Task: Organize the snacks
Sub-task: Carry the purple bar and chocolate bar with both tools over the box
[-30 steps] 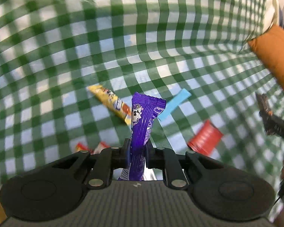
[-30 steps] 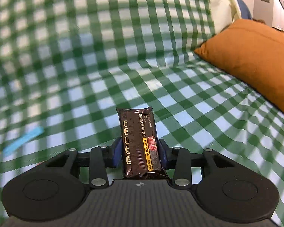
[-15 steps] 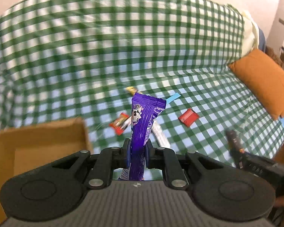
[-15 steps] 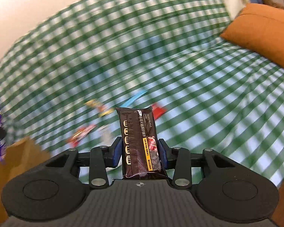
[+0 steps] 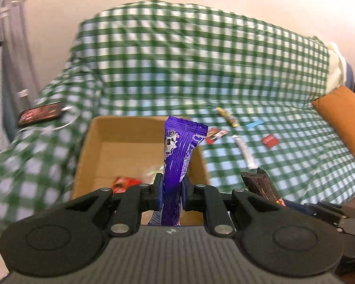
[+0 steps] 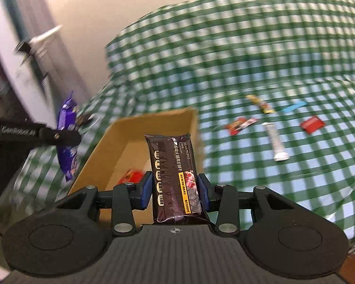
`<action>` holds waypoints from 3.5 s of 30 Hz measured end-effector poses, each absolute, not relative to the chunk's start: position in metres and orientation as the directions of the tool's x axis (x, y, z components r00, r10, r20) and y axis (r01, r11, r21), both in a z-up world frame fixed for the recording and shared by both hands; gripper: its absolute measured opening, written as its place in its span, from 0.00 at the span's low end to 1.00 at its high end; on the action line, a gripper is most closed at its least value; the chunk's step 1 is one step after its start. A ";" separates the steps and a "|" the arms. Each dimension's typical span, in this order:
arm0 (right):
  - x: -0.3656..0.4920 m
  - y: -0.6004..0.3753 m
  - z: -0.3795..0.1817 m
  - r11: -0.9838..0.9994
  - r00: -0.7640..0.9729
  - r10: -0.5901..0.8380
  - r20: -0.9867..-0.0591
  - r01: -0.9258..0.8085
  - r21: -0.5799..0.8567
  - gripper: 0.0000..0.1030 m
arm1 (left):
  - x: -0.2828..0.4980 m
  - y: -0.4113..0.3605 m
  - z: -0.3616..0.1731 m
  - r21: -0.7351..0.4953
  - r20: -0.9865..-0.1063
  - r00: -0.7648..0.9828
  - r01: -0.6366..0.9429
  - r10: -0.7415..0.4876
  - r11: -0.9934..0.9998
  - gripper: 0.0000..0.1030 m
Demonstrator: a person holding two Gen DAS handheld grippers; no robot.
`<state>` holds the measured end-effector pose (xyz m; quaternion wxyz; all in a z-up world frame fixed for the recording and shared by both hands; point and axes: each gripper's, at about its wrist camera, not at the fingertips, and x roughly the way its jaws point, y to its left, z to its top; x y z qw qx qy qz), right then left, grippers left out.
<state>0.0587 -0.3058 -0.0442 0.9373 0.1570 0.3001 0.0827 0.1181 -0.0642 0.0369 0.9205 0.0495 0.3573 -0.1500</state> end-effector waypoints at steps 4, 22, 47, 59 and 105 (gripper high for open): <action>0.038 -0.267 -0.040 0.956 0.801 0.265 -0.537 -0.145 0.257 0.41 | 0.085 -0.030 0.025 -0.013 -0.679 0.704 0.270 -0.206 0.963 0.15; -0.009 -0.238 -0.016 0.970 0.833 0.244 -0.497 -0.212 0.120 0.41 | 0.038 0.009 0.021 -0.095 -0.646 0.725 0.234 -0.239 0.967 0.15; 0.008 -0.233 -0.024 0.969 0.796 0.244 -0.554 -0.223 0.105 0.41 | 0.054 0.008 0.009 -0.107 -0.668 0.702 0.236 -0.246 0.966 0.15; 0.024 -0.231 -0.033 0.968 0.769 0.244 -0.590 -0.225 0.107 0.41 | 0.076 0.003 0.001 -0.110 -0.695 0.678 0.229 -0.240 0.967 0.15; 0.174 -0.221 -0.076 0.961 0.688 0.276 -0.671 -0.194 0.197 0.41 | 0.241 -0.007 -0.050 -0.085 -0.784 0.599 0.157 -0.163 0.984 0.15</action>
